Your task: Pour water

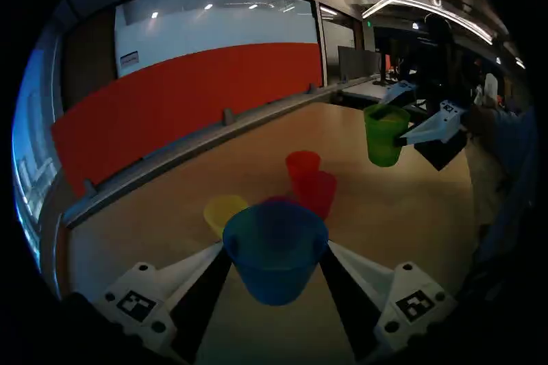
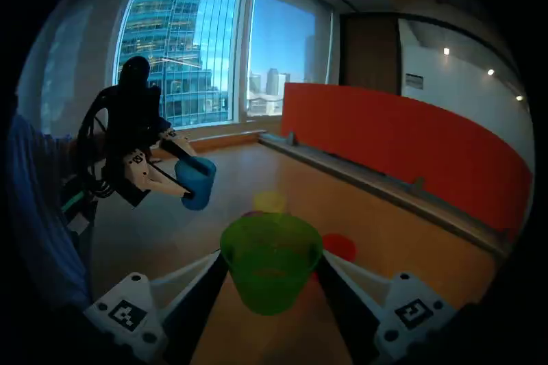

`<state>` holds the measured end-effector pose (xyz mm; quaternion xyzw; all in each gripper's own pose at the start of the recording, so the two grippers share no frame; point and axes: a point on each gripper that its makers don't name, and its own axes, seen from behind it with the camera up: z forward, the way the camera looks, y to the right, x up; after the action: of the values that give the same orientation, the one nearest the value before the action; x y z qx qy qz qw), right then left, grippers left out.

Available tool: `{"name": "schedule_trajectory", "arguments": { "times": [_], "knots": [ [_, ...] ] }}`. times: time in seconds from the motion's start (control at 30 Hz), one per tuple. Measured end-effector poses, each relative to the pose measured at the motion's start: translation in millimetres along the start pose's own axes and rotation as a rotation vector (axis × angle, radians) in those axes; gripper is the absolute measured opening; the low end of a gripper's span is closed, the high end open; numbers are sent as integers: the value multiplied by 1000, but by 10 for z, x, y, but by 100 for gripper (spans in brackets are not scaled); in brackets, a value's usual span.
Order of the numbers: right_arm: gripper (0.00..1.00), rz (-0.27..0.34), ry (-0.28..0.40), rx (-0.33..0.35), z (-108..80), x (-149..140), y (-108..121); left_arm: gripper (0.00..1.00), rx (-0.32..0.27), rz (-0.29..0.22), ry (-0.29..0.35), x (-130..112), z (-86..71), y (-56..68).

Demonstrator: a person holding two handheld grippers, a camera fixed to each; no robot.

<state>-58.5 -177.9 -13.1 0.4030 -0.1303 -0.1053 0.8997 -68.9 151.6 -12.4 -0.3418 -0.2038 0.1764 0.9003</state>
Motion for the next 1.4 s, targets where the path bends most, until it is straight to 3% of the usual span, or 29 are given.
{"name": "schedule_trajectory", "arguments": {
  "times": [0.67, 1.4],
  "knots": [
    [89, -43, -193, 43, 186, -549, -52, 86, -78, 60, -193, -540, 307, 75],
    [90, -46, -269, 43, 303, -802, -35, 86, -126, 2, -244, -862, 523, 156]
  ]
}}
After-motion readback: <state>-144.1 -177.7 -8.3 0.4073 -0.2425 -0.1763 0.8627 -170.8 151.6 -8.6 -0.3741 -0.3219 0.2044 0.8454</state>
